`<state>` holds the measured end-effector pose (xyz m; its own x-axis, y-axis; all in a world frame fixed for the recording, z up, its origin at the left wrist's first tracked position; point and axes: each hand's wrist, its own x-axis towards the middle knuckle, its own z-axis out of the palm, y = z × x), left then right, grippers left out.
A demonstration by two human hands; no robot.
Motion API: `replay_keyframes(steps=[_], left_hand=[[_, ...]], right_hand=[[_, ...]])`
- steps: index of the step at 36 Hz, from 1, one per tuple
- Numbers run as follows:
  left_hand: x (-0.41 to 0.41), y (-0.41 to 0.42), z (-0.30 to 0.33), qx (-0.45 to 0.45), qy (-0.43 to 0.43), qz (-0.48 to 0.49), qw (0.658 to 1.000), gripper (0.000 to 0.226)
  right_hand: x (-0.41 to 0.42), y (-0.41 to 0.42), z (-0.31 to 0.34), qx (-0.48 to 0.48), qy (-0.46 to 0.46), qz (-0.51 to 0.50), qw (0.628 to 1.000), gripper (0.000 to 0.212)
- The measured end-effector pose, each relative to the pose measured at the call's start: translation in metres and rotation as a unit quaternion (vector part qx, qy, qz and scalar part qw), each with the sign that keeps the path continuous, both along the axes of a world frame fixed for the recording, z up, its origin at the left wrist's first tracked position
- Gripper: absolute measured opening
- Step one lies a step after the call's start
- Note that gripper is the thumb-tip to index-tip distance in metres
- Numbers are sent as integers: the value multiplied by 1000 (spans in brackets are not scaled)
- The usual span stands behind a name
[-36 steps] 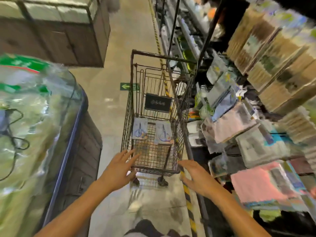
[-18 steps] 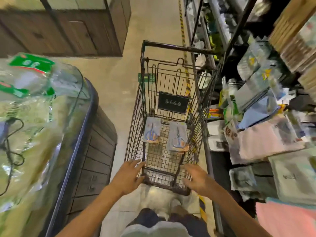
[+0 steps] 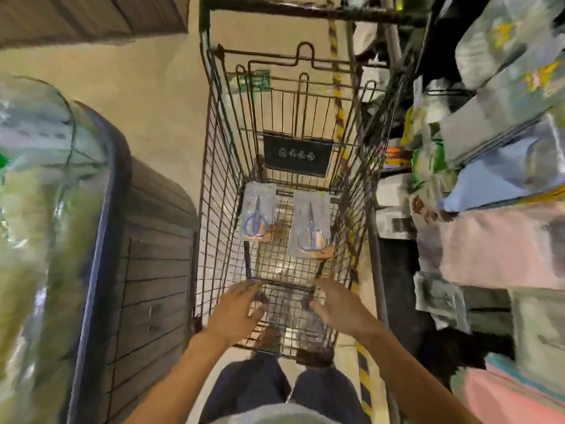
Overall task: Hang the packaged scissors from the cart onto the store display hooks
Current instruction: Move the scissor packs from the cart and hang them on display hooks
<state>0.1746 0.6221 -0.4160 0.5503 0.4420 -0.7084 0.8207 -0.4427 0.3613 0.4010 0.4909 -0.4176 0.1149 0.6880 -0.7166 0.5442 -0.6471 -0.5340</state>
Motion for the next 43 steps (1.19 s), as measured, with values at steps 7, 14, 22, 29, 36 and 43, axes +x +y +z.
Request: replay_keyframes(steps=[7,14,22,29,36,43], left_hand=[[16,32,-83,-66,23,-1,998,76],[42,70,-137,-106,42,-37,993,68],[51,96,-178,-94,8,-49,994,61],[31,98,-212,-71,-22,-31,997,78],[24,100,-212,-68,-26,-22,997,82],[34,100,-201,-77,-29,-14,997,59]], right_hand=[[-2,32,-65,-54,20,-71,996,52],[-6,65,-148,-93,21,-130,987,62],[20,120,-215,-10,-35,-301,953,42],[29,141,-264,18,-115,-406,906,62],[29,137,-279,-37,-140,-452,880,91],[28,132,-276,44,-133,-527,838,79]])
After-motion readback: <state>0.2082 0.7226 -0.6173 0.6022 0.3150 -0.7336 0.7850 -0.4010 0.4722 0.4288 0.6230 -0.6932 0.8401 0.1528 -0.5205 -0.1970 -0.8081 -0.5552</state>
